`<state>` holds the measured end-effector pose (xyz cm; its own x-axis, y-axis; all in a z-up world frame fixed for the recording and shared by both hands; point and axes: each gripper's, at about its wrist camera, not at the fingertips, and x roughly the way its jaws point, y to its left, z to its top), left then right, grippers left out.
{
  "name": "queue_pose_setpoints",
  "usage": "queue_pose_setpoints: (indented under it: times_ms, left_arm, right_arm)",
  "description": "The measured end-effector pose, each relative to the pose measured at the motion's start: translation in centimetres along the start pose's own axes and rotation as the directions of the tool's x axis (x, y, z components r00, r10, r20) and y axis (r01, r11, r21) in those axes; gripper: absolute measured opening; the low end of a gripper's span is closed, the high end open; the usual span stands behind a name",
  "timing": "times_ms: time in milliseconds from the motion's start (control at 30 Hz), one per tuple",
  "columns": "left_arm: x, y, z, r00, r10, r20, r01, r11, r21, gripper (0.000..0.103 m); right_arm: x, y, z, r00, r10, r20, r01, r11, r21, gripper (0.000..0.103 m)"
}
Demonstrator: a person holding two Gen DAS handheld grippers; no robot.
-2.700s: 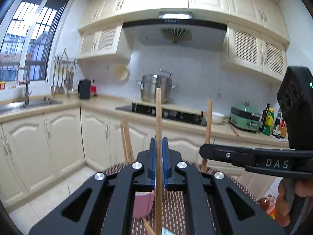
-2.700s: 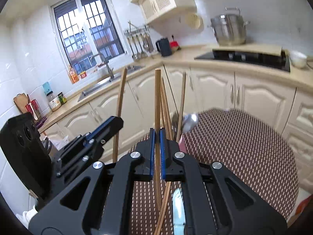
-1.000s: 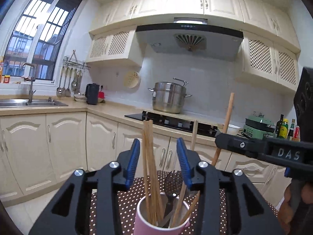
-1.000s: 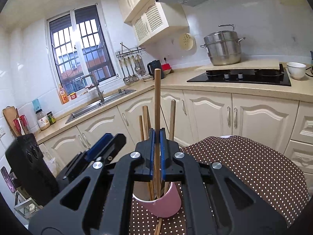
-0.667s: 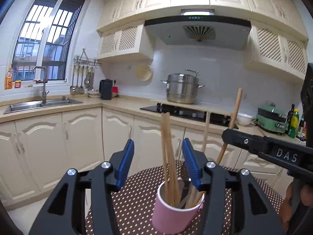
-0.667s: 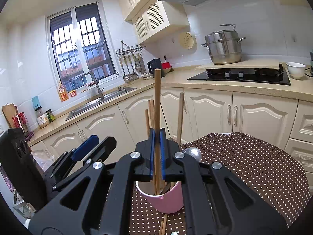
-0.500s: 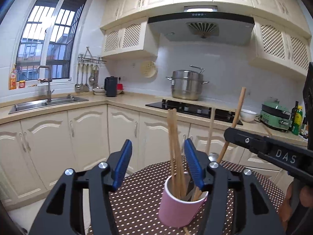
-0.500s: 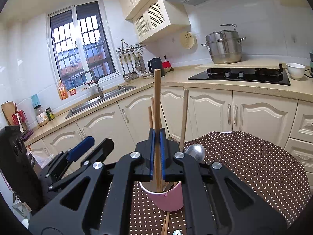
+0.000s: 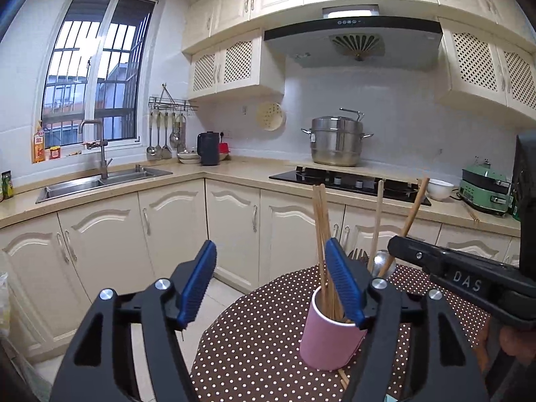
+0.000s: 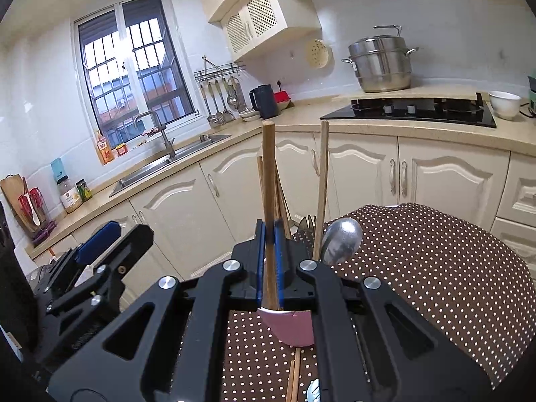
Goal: Organize utensils
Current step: 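Open the left tool over the cup while the right tool releases its chopstick in, then lower both open tools toward the light-blue knife and loose chopsticks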
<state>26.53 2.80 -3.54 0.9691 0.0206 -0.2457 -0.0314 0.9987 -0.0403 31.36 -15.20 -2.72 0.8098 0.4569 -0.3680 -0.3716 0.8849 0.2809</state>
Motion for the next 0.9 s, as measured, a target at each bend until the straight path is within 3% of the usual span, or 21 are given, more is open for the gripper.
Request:
queue_pose_setpoints:
  times_ms: [33,100,133,167,567,700,900]
  left_arm:
    - [-0.1,0.0,0.0,1.000,0.001,-0.002,-0.001,1.000,0.003,0.066]
    - [-0.5,-0.1,0.0,1.000,0.010,-0.003,-0.010,1.000,0.017,0.066]
    - [-0.7,-0.1,0.0,1.000,0.011,-0.004,-0.011,1.000,0.022,0.066]
    - [-0.9,-0.1,0.0,1.000,0.012,-0.004,-0.012,1.000,0.025,0.066]
    - [-3.8,-0.3,0.4,1.000,0.013,-0.002,-0.013,0.999,0.040,0.067]
    - [-4.8,-1.0,0.3,1.000,0.005,-0.017,-0.004,0.999,0.049,0.073]
    - [-5.7,-2.7,-0.6,0.996,-0.036,-0.076,0.041,0.997,0.066,0.073]
  right_arm:
    - [0.0,0.0,-0.1,1.000,-0.003,-0.003,0.003,1.000,0.004,0.011]
    - [-0.3,0.1,-0.1,1.000,-0.008,-0.003,0.008,1.000,0.008,0.030]
    - [-0.5,0.1,-0.2,1.000,-0.010,0.003,0.010,1.000,0.011,0.053]
    - [-0.8,0.2,-0.1,1.000,-0.014,0.014,0.014,1.000,0.012,0.057]
    - [-4.3,0.5,0.0,0.998,-0.040,0.042,0.039,0.999,0.006,0.061]
    - [-6.0,0.0,-0.5,0.997,-0.058,0.048,0.057,0.998,0.009,0.063]
    - [-8.1,-1.8,-1.6,0.997,-0.082,0.014,0.082,0.996,0.018,0.064]
